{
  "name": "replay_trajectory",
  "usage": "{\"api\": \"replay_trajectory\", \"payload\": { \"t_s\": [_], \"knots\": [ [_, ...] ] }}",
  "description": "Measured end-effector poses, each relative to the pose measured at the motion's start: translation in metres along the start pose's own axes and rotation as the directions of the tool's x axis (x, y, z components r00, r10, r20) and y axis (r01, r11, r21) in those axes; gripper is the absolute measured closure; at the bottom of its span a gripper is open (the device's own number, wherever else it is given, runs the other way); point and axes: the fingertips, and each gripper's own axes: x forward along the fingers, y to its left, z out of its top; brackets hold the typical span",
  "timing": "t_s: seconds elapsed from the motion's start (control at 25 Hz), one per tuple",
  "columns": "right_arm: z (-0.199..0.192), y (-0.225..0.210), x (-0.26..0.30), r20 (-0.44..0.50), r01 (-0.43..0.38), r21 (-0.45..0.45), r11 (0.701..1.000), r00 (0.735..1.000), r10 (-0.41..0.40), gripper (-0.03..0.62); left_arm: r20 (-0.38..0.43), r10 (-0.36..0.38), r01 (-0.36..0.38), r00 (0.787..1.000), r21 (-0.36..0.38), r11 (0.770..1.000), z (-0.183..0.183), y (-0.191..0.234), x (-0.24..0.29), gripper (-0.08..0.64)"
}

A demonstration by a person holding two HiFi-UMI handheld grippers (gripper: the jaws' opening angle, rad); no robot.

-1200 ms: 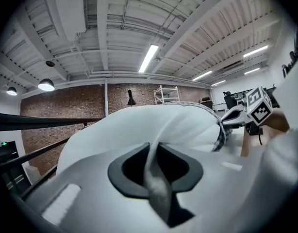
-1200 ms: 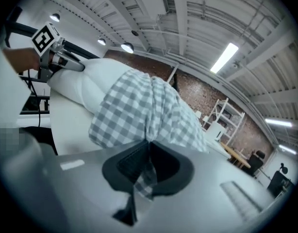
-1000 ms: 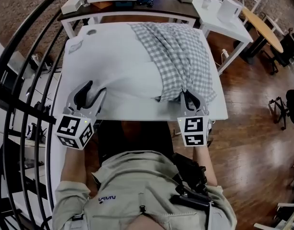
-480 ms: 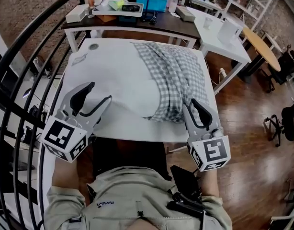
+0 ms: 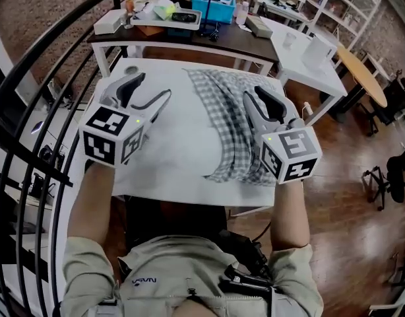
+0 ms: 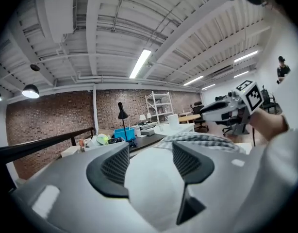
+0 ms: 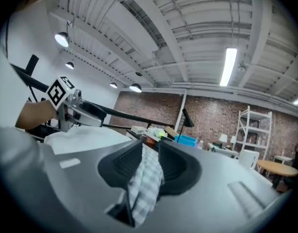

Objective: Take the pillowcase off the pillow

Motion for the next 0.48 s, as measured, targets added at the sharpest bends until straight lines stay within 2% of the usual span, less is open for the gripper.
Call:
{"api": "replay_trajectory", "payload": {
  "t_s": [0.12, 0.28, 0.4, 0.48],
  "knots": [
    [0.004, -0.002, 0.031, -0.039, -0.031, -0.017, 0.999, 0.999, 0.030, 0.486, -0.131, 0.021, -0.020, 0.991, 0.013, 1.000, -0.025, 0.010, 0.049, 0.293],
    [0.004, -0.005, 0.066, -0.106, -0.071, -0.037, 0.997, 0.992, 0.067, 0.486, -0.268, -0.027, 0.021, 0.963, -0.027, 0.999, -0.067, 0.005, 0.073, 0.296],
    [0.000, -0.011, 0.087, -0.143, -0.091, -0.020, 0.996, 0.986, 0.087, 0.475, -0.305, -0.078, 0.080, 0.949, -0.007, 0.997, -0.094, -0.021, 0.069, 0.415],
    [-0.007, -0.011, 0.101, -0.185, -0.117, -0.008, 0.993, 0.976, 0.114, 0.464, -0.292, -0.078, 0.096, 0.953, 0.048, 0.994, -0.102, -0.042, 0.062, 0.494]
  ]
}}
